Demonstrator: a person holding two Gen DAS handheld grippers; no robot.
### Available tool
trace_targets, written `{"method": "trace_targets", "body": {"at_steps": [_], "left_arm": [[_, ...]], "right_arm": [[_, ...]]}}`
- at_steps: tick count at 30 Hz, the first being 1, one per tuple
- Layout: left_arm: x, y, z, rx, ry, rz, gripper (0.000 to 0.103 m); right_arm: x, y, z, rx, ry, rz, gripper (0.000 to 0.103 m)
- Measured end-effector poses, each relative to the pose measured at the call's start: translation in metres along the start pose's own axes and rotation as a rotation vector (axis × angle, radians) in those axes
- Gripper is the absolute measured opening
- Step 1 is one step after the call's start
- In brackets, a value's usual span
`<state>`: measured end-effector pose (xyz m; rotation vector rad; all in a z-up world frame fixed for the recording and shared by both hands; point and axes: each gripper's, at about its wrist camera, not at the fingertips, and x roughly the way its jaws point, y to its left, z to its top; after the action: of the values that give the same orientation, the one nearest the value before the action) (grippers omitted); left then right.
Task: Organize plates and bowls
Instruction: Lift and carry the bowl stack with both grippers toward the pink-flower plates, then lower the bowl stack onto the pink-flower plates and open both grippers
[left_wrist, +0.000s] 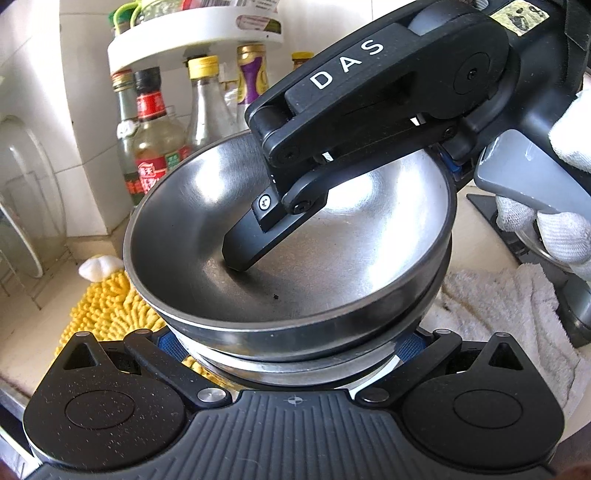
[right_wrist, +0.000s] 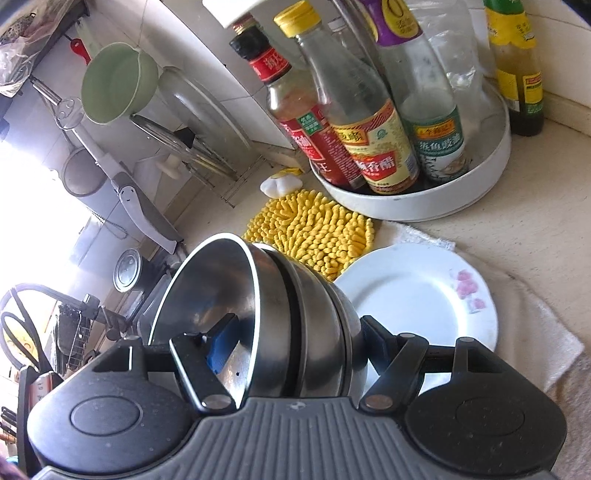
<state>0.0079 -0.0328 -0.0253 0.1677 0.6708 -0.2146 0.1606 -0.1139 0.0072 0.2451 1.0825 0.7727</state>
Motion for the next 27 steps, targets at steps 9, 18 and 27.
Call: {"method": "trace_targets", "body": {"at_steps": [9, 18, 27], "left_arm": [[0.018, 0.013, -0.005, 0.013, 0.025, -0.016, 0.103], [0.051, 0.011, -0.006, 0.036, 0.079, -0.042, 0.103], [0.072, 0.001, -0.004, 0.074, 0.109, -0.035, 0.103]], "right_arm": [[0.015, -0.004, 0.0, 0.031, -0.005, -0.029, 0.09], [0.031, -0.031, 0.001, 0.09, -0.014, -0.062, 0.09], [0.036, -0.056, 0.0, 0.122, -0.043, -0.053, 0.09]]}}
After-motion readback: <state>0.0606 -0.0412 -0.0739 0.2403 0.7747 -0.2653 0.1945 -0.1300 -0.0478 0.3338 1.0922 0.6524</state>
